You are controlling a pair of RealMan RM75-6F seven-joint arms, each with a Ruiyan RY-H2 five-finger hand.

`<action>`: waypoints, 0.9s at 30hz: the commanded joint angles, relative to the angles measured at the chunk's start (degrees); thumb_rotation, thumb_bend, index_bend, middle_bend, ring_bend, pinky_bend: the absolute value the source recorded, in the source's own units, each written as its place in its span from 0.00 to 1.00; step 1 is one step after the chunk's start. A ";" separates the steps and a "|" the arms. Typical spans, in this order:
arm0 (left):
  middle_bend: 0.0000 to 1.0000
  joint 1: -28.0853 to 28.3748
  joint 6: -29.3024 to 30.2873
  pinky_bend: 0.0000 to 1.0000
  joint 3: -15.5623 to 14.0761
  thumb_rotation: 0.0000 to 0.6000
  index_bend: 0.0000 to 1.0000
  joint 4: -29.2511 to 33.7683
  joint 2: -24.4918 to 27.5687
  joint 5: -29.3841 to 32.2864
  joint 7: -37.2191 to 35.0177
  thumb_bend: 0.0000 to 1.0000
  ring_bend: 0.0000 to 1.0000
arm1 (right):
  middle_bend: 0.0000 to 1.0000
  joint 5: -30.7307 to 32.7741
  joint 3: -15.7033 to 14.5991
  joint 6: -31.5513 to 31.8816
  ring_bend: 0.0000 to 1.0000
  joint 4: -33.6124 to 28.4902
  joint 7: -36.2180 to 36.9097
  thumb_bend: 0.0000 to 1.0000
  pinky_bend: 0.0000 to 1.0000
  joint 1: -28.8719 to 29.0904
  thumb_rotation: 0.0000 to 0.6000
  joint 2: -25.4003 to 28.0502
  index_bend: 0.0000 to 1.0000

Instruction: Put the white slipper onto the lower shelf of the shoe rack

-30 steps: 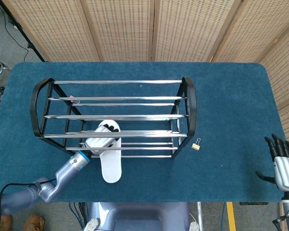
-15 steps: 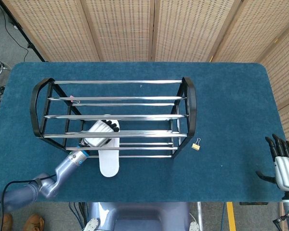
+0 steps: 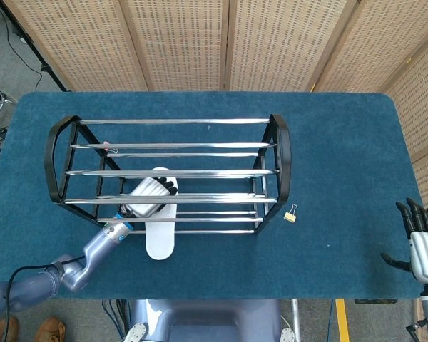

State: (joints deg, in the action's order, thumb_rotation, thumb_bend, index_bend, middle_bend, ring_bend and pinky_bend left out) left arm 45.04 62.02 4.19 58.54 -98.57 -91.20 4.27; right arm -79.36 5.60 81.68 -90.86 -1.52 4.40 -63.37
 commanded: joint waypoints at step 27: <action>0.20 -0.86 0.01 0.38 -2.30 1.00 0.35 6.96 3.54 -0.43 1.14 0.20 0.13 | 0.00 -0.07 -0.03 0.18 0.00 -0.36 -0.52 0.00 0.00 -0.08 1.00 -0.01 0.00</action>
State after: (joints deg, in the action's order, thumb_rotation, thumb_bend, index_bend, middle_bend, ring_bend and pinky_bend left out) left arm 44.15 61.87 2.01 65.35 -95.07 -91.42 5.21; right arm -79.44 5.57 81.86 -91.21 -2.05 4.32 -63.38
